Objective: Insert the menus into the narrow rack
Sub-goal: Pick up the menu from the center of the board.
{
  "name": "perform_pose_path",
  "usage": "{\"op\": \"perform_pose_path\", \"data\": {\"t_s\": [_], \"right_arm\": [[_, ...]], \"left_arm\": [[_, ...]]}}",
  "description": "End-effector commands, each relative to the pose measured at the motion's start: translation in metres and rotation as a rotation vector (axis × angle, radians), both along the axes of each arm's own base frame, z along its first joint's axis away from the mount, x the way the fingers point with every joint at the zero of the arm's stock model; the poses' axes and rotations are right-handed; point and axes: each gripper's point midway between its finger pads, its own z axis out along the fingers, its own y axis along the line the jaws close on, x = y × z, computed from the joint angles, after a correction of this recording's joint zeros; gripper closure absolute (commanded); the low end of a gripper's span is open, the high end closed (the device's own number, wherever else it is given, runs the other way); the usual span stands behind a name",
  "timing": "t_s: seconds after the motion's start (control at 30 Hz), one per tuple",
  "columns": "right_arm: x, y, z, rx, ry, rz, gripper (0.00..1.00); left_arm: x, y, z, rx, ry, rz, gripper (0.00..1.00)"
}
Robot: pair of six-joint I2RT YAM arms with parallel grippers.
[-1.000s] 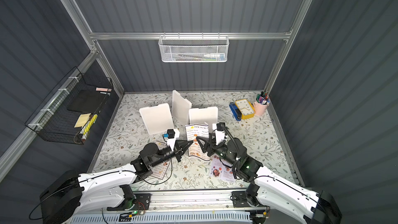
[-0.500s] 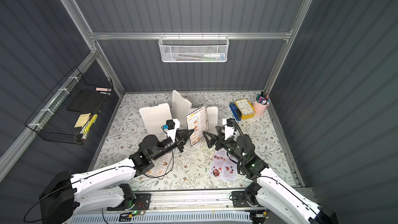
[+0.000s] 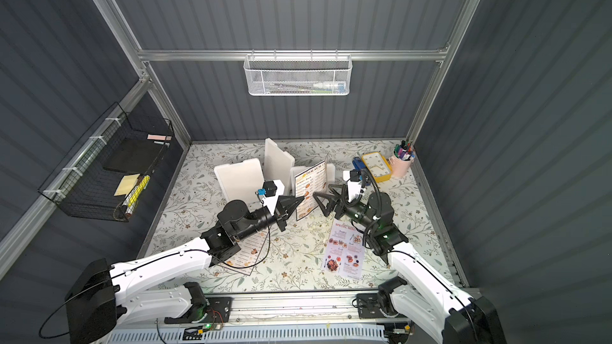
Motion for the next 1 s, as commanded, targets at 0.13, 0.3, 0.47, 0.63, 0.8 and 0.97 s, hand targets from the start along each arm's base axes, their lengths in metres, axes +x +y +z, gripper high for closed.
{"op": "perform_pose_path", "data": {"t_s": [0.13, 0.3, 0.47, 0.63, 0.8, 0.97], "right_arm": [[-0.010, 0.007, 0.043, 0.070, -0.149, 0.146, 0.01], [-0.031, 0.016, 0.051, 0.101, -0.192, 0.288, 0.01], [-0.044, 0.017, 0.058, 0.110, -0.220, 0.335, 0.01], [-0.053, 0.017, 0.063, 0.115, -0.234, 0.356, 0.01], [-0.061, 0.013, 0.064, 0.119, -0.244, 0.348, 0.22], [-0.053, 0.009, 0.059, 0.093, -0.223, 0.275, 0.57]], "left_arm": [[-0.022, 0.005, 0.025, -0.036, -0.072, -0.080, 1.00], [-0.028, 0.009, 0.027, -0.052, -0.080, -0.088, 1.00], [-0.027, 0.010, 0.025, -0.049, -0.075, -0.083, 1.00], [-0.024, 0.014, 0.021, -0.044, -0.064, -0.057, 1.00], [-0.018, 0.016, 0.020, -0.042, -0.054, -0.020, 1.00], [-0.015, 0.019, 0.026, -0.063, -0.050, 0.001, 1.00]]}}
